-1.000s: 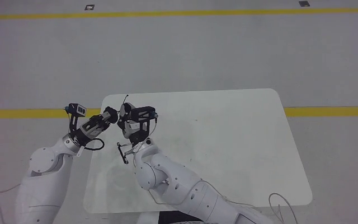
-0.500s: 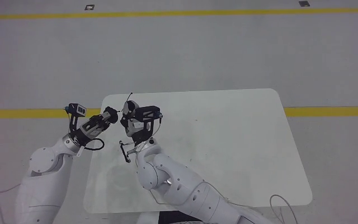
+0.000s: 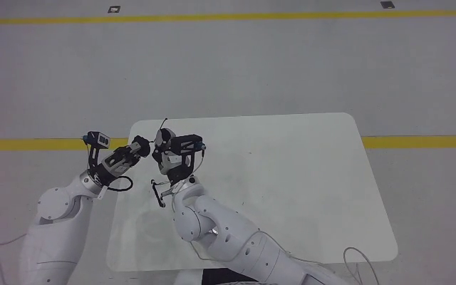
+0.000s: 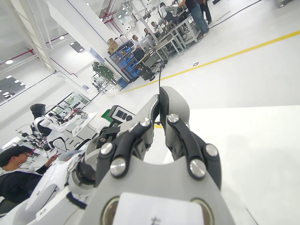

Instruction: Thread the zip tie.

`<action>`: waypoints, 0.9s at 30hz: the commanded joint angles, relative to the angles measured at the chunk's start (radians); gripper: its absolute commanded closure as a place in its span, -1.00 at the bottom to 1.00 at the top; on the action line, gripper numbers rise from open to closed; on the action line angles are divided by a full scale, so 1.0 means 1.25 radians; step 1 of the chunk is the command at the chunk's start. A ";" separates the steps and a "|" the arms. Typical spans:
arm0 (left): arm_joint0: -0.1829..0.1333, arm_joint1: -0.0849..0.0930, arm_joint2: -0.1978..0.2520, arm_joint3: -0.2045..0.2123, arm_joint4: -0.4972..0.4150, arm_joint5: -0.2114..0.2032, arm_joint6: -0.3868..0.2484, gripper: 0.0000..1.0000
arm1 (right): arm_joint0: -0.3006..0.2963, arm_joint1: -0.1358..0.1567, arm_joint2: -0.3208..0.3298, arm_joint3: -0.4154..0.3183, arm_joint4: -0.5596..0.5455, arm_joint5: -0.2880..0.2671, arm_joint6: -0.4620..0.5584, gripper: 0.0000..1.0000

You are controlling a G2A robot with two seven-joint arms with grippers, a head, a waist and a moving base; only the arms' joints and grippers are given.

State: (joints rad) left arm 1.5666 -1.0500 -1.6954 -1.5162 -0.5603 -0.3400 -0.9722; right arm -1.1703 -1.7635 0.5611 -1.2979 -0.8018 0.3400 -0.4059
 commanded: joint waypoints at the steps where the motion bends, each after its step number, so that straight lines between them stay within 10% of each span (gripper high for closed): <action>1: 0.000 0.000 0.000 0.000 0.000 0.000 0.000 1.00 | 0.001 -0.001 -0.001 0.002 0.002 0.000 0.000 1.00; 27: 0.000 0.000 0.000 0.000 0.000 0.000 0.000 1.00 | 0.012 -0.006 -0.008 0.018 0.018 -0.001 -0.020 1.00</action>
State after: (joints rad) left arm 1.5666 -1.0500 -1.6954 -1.5162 -0.5603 -0.3400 -0.9722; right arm -1.1557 -1.7708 0.5501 -1.2759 -0.7793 0.3391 -0.4293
